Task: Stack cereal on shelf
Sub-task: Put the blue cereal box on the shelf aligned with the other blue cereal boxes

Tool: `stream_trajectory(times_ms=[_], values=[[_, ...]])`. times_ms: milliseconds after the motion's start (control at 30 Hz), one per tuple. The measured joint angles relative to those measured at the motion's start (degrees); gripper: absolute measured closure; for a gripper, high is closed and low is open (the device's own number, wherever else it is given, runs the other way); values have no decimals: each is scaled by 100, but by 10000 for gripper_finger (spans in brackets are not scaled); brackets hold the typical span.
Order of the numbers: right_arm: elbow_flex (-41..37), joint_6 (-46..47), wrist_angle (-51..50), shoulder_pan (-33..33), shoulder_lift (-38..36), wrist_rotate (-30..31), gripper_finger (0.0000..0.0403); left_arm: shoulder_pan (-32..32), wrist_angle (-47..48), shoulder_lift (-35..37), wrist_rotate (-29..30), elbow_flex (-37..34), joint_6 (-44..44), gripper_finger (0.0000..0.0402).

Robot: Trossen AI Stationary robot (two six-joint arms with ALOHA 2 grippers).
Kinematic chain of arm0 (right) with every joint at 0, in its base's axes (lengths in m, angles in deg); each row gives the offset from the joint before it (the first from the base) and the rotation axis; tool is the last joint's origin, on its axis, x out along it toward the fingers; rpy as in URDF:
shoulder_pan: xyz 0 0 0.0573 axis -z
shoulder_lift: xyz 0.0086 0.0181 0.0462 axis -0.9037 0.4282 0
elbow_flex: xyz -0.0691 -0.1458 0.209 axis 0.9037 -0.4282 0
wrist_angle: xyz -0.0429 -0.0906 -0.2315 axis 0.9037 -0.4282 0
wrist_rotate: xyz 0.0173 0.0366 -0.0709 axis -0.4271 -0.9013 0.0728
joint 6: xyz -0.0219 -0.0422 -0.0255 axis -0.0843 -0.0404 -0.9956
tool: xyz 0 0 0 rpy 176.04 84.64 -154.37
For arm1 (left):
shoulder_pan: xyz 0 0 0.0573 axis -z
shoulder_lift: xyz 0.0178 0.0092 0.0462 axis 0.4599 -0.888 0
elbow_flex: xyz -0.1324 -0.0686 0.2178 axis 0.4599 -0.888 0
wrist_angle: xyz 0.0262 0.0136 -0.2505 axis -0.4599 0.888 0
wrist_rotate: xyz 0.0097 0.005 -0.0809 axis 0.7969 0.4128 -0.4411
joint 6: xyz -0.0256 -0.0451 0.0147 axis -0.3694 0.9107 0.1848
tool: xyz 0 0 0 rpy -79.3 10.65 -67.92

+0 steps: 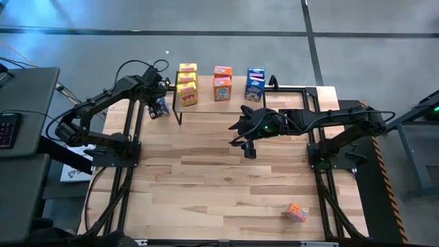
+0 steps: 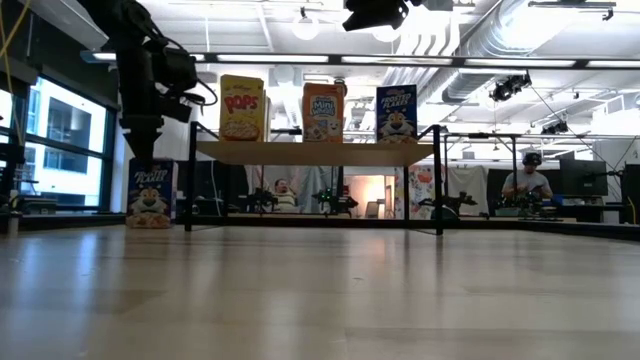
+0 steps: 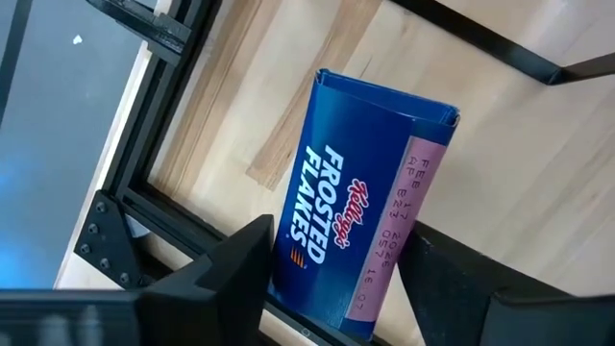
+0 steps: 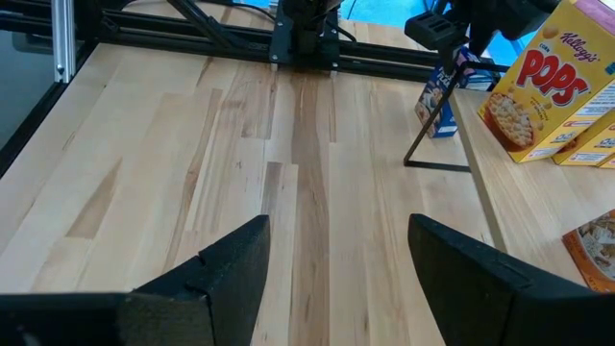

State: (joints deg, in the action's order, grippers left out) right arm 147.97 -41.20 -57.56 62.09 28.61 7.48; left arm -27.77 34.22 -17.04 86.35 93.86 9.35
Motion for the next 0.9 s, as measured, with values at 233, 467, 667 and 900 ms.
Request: stream_trajectory(times_ms=[233, 467, 667, 900], values=[[0, 1, -2, -1, 0, -1, 162, 0, 42, 2, -1, 2, 42, 226], [0, -1, -2, 1, 0, 1, 162, 4, 440, 111, -156, 11, 405, 238], [0, 1, -1, 1, 0, -1, 162, 4, 698, 395, -337, 4, 542, 243], [0, 0, -2, 0, 0, 1, 162, 4, 696, 522, -518, 4, 542, 260]])
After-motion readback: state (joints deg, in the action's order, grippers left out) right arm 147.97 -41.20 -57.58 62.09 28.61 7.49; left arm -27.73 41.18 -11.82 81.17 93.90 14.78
